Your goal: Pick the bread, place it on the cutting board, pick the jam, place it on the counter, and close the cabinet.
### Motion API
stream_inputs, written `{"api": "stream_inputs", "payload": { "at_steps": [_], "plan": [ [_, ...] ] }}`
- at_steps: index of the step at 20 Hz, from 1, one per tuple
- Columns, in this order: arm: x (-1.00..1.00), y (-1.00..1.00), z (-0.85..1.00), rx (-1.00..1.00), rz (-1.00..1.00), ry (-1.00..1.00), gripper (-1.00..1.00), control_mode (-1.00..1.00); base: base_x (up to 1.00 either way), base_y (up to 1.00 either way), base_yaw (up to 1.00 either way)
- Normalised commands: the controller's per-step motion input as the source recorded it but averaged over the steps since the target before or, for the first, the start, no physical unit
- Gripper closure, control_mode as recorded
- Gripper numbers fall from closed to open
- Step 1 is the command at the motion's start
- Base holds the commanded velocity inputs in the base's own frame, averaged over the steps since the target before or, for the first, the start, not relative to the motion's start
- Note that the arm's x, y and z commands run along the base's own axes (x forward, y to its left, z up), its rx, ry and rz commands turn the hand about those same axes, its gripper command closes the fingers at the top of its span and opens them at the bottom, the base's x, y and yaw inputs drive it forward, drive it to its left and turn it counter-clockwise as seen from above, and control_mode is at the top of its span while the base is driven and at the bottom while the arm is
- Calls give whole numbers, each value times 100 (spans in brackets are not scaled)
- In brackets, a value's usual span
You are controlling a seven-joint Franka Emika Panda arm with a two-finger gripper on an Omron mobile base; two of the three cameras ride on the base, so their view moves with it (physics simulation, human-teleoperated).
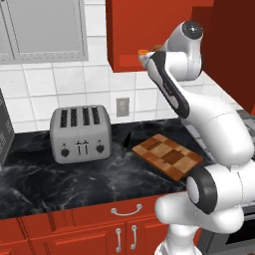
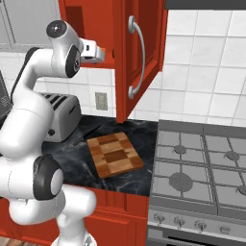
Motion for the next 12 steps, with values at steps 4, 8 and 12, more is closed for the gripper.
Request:
{"api": "stream_inputs", "payload": {
  "at_steps": [4, 8, 12],
  "plan": [
    [26, 3, 0, 0, 0, 0, -100, -100, 0, 0, 0],
    [25, 4, 0, 0, 0, 0, -100, -100, 0, 0, 0],
    [24, 0, 0, 0, 0, 0, -100, -100, 0, 0, 0]
  ]
}}
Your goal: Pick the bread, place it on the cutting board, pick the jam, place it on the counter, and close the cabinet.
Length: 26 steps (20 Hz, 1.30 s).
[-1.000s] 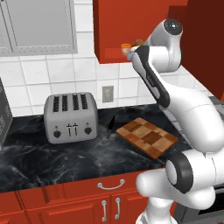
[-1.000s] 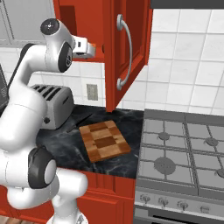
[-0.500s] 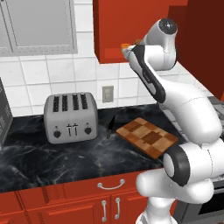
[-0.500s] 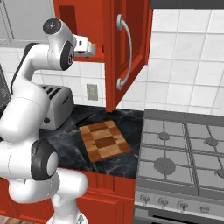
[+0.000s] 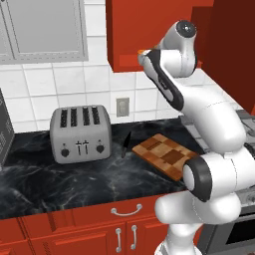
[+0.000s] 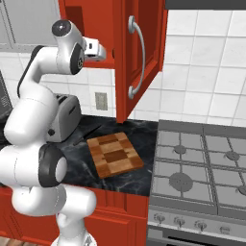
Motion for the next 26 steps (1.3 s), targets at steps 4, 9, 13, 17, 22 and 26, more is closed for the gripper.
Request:
{"api": "stream_inputs", "payload": {
  "at_steps": [4, 9, 13, 17, 22, 26],
  "plan": [
    [26, 0, 0, 0, 0, 0, -100, -100, 0, 0, 0],
    [26, 0, 0, 0, 0, 0, -100, -100, 0, 0, 0],
    [27, 3, 0, 0, 0, 0, -100, -100, 0, 0, 0],
    [27, 7, 0, 0, 0, 0, -100, -100, 0, 0, 0],
    [24, 1, 0, 0, 0, 0, -100, -100, 0, 0, 0],
    [24, 0, 0, 0, 0, 0, -100, -100, 0, 0, 0]
  ]
}}
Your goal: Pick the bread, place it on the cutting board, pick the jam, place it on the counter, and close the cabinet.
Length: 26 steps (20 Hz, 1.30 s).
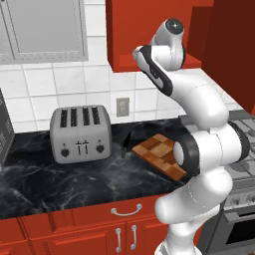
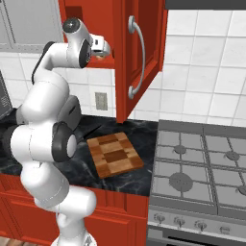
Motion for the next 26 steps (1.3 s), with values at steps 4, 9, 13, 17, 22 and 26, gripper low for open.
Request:
{"api": "stream_inputs", "payload": {
  "at_steps": [4, 9, 13, 17, 22, 26],
  "plan": [
    [26, 0, 0, 0, 0, 0, -100, -100, 0, 0, 0],
    [21, 0, 0, 0, 0, 0, -100, -100, 0, 0, 0],
    [23, 0, 0, 0, 0, 0, -100, -100, 0, 0, 0],
    [19, 0, 0, 0, 0, 0, -100, -100, 0, 0, 0],
    [15, 0, 0, 0, 0, 0, -100, -100, 0, 0, 0],
    [13, 0, 0, 0, 0, 0, -100, -100, 0, 0, 0]
  ]
}}
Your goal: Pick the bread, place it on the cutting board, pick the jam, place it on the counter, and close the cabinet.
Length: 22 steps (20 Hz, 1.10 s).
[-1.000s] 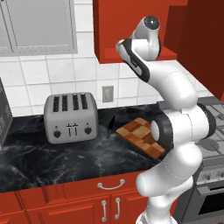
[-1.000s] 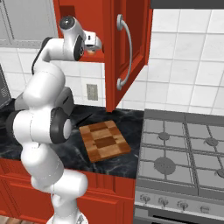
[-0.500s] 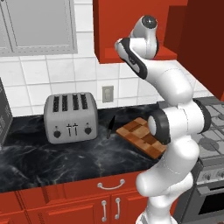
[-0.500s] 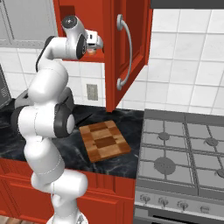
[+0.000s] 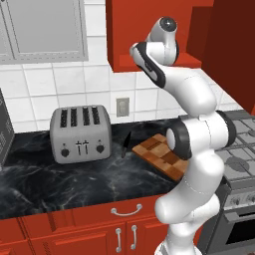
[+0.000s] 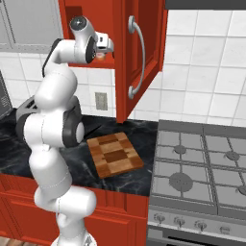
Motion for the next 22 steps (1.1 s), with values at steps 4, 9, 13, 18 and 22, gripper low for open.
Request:
{"api": "stream_inputs", "payload": {
  "at_steps": [4, 9, 13, 18, 22],
  "plan": [
    [10, 0, 0, 0, 0, 0, -100, -100, 0, 0, 0],
    [9, 0, 0, 0, 0, 0, -100, -100, 0, 0, 0],
    [10, 0, 0, 0, 0, 0, -100, -100, 0, 0, 0],
    [10, 0, -2, 0, 0, 0, -100, -100, 0, 0, 0],
    [8, 0, -4, 0, 0, 0, -100, -100, 0, 0, 0]
  ]
}}
